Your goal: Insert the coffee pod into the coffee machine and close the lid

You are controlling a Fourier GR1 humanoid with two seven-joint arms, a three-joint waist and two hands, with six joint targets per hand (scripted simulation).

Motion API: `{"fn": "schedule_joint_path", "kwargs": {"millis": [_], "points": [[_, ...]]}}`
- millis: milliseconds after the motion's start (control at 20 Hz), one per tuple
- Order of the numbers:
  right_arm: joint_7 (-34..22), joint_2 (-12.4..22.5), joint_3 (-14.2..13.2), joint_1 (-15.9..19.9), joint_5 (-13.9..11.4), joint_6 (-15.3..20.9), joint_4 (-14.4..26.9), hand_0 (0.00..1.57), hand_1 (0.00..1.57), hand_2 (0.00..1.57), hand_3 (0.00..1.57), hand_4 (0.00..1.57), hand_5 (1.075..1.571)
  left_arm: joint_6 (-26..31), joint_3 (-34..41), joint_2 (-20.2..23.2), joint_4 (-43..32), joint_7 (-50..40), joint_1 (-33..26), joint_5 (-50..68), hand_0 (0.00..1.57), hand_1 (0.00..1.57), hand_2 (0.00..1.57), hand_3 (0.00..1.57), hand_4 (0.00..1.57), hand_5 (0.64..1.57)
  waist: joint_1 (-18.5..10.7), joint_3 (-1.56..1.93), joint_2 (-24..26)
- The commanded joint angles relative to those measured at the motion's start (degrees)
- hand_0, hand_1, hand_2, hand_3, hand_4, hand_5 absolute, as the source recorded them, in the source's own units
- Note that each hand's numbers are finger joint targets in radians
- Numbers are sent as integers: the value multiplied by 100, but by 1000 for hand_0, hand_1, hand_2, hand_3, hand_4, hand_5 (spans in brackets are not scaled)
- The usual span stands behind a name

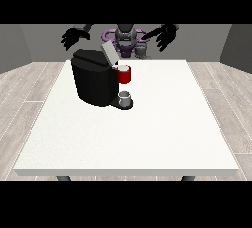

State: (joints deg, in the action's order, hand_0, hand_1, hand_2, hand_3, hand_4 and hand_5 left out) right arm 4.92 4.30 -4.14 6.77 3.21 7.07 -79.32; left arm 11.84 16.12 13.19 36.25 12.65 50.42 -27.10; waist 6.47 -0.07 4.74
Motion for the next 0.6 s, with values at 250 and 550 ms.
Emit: {"fn": "schedule_joint_path", "kwargs": {"millis": [250, 550], "points": [[-796, 406, 173, 260, 147, -502, -659, 0, 0, 0, 0, 0, 1571, 76, 581, -697, 37, 188, -1094, 937, 0, 0, 0, 0, 142, 1571, -515, 1, 877], [-604, 509, 159, 417, 247, -823, -653, 0, 0, 0, 0, 0, 1571, 207, 393, -919, 572, 191, -1483, 1153, 0, 0, 0, 0, 0, 1571, -938, 8, 723]]}}
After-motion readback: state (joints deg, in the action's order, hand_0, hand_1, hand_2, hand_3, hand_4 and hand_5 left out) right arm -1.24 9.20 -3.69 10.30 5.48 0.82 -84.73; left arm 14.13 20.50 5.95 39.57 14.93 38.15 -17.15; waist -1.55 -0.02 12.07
